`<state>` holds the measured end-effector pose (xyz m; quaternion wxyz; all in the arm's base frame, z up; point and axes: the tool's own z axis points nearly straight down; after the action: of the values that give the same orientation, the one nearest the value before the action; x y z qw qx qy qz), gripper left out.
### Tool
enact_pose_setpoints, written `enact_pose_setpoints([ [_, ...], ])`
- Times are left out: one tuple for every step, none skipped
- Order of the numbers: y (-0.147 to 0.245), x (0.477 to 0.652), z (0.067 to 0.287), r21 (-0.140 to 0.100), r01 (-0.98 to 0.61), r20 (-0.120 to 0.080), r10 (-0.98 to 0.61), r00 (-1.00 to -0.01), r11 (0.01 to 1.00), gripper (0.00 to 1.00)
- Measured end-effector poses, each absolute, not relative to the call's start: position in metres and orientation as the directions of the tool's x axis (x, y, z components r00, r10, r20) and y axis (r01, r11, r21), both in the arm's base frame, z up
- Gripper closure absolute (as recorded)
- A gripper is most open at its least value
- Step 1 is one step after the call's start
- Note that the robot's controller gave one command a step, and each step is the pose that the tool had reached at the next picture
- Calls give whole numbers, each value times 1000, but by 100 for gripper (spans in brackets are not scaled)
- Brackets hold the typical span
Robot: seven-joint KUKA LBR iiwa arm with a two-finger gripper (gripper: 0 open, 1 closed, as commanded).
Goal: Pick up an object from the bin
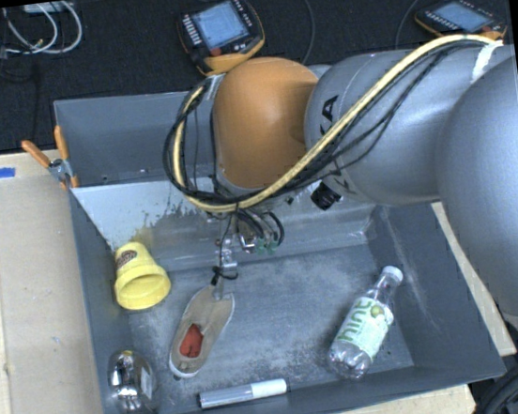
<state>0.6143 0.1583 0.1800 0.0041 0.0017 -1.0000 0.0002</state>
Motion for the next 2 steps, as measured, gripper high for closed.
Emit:
enact_pose_setpoints([
  [157,616,185,0,2,1,2,-1000,1000,100],
  [198,616,268,4,-96,-8,-96,-995,995,100],
])
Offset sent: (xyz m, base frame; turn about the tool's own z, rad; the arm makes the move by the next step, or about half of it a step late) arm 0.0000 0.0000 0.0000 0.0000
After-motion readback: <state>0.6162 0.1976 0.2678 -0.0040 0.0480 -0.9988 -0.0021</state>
